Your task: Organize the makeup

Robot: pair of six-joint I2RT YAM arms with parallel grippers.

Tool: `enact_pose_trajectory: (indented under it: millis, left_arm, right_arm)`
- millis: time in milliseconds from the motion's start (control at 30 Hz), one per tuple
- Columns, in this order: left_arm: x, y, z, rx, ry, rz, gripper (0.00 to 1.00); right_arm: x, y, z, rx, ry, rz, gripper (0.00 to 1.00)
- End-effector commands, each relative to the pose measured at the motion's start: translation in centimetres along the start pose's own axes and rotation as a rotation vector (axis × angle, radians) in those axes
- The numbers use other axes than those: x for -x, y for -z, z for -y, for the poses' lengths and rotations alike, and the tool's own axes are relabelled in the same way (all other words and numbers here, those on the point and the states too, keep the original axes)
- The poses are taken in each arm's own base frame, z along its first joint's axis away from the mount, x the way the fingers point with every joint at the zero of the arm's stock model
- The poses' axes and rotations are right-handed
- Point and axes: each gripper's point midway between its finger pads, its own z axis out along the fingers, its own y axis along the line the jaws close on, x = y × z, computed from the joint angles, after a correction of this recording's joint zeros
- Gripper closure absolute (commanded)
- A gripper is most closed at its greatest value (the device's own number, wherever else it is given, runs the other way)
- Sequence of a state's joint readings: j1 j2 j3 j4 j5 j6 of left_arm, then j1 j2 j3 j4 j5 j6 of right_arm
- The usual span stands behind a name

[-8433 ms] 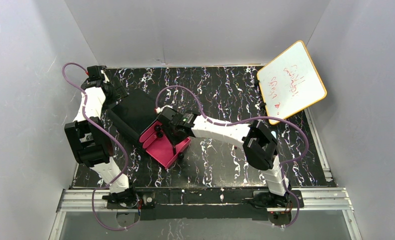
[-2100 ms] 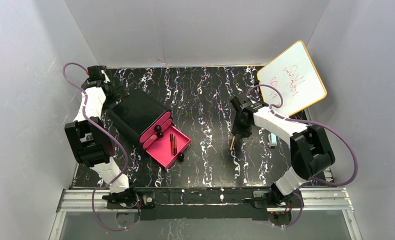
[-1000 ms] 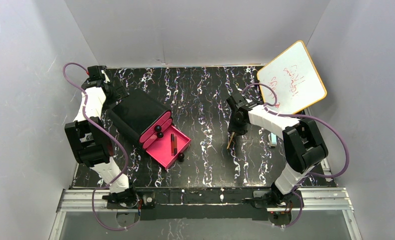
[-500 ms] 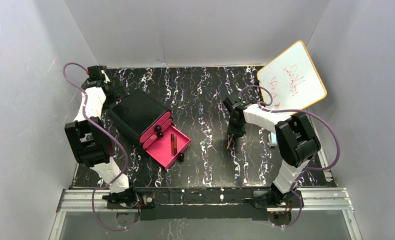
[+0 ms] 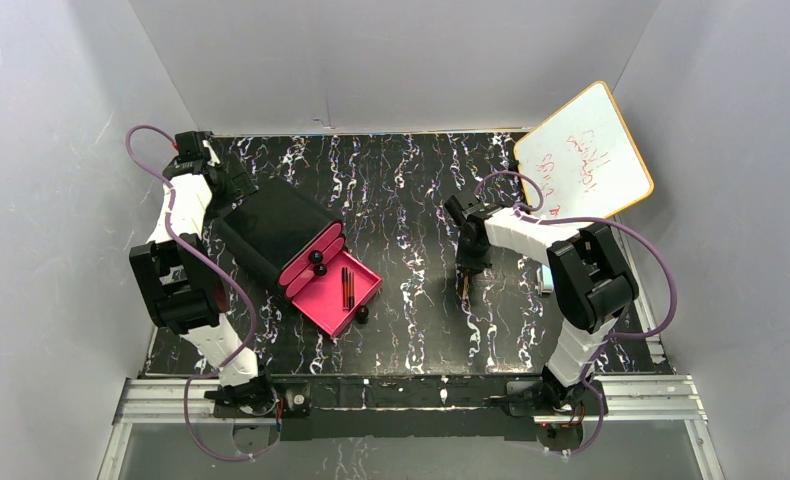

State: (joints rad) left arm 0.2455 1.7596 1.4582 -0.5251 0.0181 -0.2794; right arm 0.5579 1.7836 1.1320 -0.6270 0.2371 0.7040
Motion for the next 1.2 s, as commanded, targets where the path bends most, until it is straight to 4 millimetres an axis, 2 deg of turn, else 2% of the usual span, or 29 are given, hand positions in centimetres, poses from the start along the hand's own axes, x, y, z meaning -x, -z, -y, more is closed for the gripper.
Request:
enact_pose_trajectory:
  millis: [0,167,267,333,433,533,633,700,767,833,967,1167]
  left_arm:
    - [-2.1,0.7,0.6,-0.019,-0.045,-0.079,0.02]
    - [-2.1,0.7,0.7,-0.020,-0.045,-0.079,0.02]
    - [-2.0,0.7,0.7,-0.021,-0.046,-0.079,0.02]
    - [-2.0,0.8,0.7,-0.021,-0.046,-0.078,0.01]
    - [-2.0,0.8,0.8,-0.023,-0.045,-0.078,0.01]
    - [-2.1,0.7,0.8,-0.025,-0.042,-0.080,0.02]
    - [-2.0,0.9,0.8,-0.025,-0.041,-0.074,0.02]
    - [-1.9,1.0,0.8,-0.026,-0.040,-0.070,0.01]
    - [-1.9,1.1,0.8,-0.026,-0.039,-0.069,0.02]
    - [-1.8,1.2,0.9,-0.028,-0.039,-0.065,0.02]
    - [-1.8,1.4,1.1,-0.039,-0.035,-0.063,0.02]
    - [-1.8,1.7,1.3,-0.053,-0.029,-0.056,0.02]
  right_arm:
    - [-0.4,-1.5,0.0,-0.023,0.011,-0.017,0.99]
    - [-0.6,-1.6,0.0,-0.026,0.025,-0.022,0.99]
    - [-0.1,-0.6,-0.7,-0.014,0.038,0.000,0.99]
    - [0.8,1.6,-2.2,0.019,0.058,0.045,0.99]
    - [2.0,6.4,-4.7,0.018,0.107,0.143,0.99]
    - [2.0,10.8,-8.9,0.148,0.123,0.176,0.99]
    - [0.6,14.4,-14.0,0.382,0.115,0.137,0.99]
    - [-1.4,16.5,-17.0,0.544,0.103,0.057,0.99]
    - [-3.3,18.0,-19.3,0.667,0.067,-0.025,0.99]
    - [-4.8,19.0,-20.6,0.752,0.019,-0.094,0.99]
    - [-6.3,20.9,-22.6,0.916,-0.088,-0.133,0.99]
    - [-7.5,21.0,-24.6,0.951,-0.243,-0.103,0.99]
